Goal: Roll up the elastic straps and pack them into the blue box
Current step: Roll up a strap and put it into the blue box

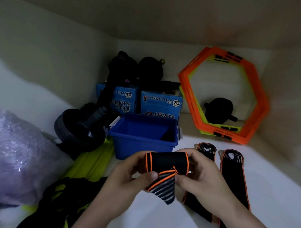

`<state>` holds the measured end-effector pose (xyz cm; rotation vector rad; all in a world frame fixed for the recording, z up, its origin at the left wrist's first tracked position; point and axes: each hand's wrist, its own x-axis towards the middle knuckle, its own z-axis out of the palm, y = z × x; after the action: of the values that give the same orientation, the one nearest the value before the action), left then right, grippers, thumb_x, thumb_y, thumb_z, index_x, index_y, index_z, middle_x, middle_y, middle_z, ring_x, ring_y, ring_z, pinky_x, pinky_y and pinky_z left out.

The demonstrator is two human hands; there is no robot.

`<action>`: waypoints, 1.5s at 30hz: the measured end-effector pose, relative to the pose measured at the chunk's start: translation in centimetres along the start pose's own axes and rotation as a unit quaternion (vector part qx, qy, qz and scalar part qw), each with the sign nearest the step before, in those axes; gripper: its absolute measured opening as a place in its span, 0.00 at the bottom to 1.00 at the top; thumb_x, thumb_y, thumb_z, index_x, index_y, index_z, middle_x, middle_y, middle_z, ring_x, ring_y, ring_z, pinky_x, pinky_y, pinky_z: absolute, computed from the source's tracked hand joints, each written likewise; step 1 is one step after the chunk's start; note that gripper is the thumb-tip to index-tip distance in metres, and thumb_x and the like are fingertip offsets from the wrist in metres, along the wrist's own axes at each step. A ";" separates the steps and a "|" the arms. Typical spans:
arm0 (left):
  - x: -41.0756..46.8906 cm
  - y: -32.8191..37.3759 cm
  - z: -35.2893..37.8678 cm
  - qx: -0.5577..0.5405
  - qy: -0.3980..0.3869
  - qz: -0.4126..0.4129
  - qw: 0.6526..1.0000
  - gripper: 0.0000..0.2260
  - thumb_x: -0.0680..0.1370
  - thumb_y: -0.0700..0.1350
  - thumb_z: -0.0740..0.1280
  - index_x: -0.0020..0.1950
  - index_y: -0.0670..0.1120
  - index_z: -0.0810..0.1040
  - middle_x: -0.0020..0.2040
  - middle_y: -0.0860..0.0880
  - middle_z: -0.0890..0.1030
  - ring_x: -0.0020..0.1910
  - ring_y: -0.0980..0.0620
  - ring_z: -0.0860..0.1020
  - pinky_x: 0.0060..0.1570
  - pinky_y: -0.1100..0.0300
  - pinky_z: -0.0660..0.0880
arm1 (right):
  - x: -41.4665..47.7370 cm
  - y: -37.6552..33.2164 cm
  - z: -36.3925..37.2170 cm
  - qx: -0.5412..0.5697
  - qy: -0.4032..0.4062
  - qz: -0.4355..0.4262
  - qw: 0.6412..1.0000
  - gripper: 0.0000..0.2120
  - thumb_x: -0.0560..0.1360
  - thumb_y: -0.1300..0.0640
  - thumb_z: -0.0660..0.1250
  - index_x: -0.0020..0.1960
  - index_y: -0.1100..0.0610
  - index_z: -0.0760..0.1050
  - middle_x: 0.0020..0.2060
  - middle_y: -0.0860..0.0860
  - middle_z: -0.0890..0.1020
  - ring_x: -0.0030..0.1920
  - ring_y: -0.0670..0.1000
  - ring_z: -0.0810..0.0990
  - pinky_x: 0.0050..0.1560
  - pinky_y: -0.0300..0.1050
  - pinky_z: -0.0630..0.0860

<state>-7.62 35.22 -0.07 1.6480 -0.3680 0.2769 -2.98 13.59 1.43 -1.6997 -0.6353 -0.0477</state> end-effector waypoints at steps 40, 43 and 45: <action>-1.6 -7.9 2.3 0.002 0.440 -0.131 0.889 0.06 0.77 0.40 0.72 0.48 0.48 0.76 0.43 0.39 0.81 0.41 0.43 0.82 0.39 0.51 0.81 | 14.3 6.0 4.5 -0.057 -0.170 0.251 0.951 0.07 0.75 0.71 0.69 0.52 0.66 0.77 0.45 0.64 0.78 0.47 0.59 0.81 0.51 0.57 0.85; -2.0 -7.7 2.5 0.017 0.447 -0.120 0.886 0.06 0.76 0.39 0.72 0.44 0.48 0.77 0.40 0.39 0.82 0.39 0.44 0.81 0.41 0.43 0.82 | 13.8 7.3 4.7 -0.115 -0.168 0.249 0.947 0.10 0.75 0.68 0.71 0.54 0.73 0.77 0.42 0.63 0.78 0.42 0.58 0.81 0.44 0.52 0.86; -2.2 -7.3 2.4 0.043 0.442 -0.114 0.889 0.05 0.71 0.46 0.72 0.42 0.50 0.77 0.36 0.43 0.81 0.37 0.44 0.81 0.43 0.39 0.81 | 13.5 7.6 4.6 -0.184 -0.178 0.220 0.941 0.09 0.74 0.66 0.72 0.50 0.72 0.79 0.38 0.64 0.80 0.38 0.59 0.82 0.46 0.53 0.85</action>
<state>-6.81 33.61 -7.89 1.4586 0.5335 0.8263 10.35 22.33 -1.55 -2.2077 -0.5123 0.4972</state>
